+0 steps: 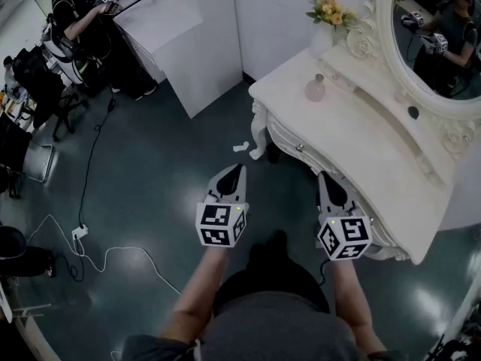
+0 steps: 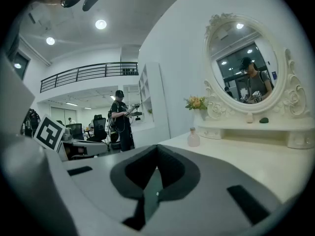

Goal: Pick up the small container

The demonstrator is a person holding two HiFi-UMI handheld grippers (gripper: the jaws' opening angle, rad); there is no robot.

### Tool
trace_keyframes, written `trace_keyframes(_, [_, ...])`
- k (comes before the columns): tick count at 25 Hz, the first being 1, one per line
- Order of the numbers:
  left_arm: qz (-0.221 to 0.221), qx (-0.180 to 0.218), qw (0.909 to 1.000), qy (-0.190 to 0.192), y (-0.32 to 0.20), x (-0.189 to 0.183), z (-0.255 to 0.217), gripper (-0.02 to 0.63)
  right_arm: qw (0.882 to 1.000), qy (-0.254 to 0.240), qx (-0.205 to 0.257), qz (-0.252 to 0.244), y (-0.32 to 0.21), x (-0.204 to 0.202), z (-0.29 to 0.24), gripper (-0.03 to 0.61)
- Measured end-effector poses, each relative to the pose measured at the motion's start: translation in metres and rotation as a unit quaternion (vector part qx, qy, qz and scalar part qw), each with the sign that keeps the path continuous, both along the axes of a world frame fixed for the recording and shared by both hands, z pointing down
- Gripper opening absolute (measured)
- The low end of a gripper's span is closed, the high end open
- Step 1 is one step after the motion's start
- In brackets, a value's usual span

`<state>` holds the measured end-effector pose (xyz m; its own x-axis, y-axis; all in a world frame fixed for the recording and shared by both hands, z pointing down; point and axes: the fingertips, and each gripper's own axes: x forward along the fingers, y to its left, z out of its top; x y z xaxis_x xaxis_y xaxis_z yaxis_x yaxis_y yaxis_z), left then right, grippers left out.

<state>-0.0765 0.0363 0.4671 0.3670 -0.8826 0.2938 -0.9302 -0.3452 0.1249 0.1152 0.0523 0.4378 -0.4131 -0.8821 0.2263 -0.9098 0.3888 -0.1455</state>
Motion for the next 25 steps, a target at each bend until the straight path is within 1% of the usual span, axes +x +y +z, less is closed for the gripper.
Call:
trace_keyframes(7, [-0.009, 0.004, 0.9999, -0.002, -0.012, 0.000, -0.006, 0.006, 1.000, -0.010, 0.009, -0.002, -0.017, 0.003, -0.005, 0.005])
trace_keyframes(11, [-0.013, 0.005, 0.9999, -0.006, -0.023, 0.003, -0.006, 0.006, 1.000, -0.007, 0.013, 0.004, -0.033, 0.009, -0.007, 0.005])
trace_keyframes(13, [-0.015, 0.005, 0.9999, -0.004, -0.028, 0.006, -0.006, 0.006, 1.000, -0.006, 0.013, 0.002, -0.040, 0.012, -0.008, 0.015])
trace_keyframes(15, [-0.017, 0.006, 0.9998, -0.003, -0.034, 0.010, -0.006, 0.006, 1.000, -0.007, 0.013, 0.000, -0.047, 0.016, -0.010, 0.043])
trace_keyframes(19, [-0.027, 0.003, 0.9996, 0.000, -0.043, 0.017, -0.008, 0.006, 1.000, -0.014, 0.015, 0.006, -0.061, 0.026, -0.015, 0.124])
trace_keyframes(21, [-0.030, 0.003, 0.9995, 0.004, -0.046, 0.019, -0.008, 0.006, 1.000, -0.018, 0.017, 0.005, -0.069, 0.029, -0.017, 0.146])
trace_keyframes(25, [-0.034, 0.005, 0.9994, 0.000, -0.050, 0.022, -0.006, 0.006, 1.000, -0.020, 0.011, -0.005, -0.081, 0.031, -0.016, 0.198])
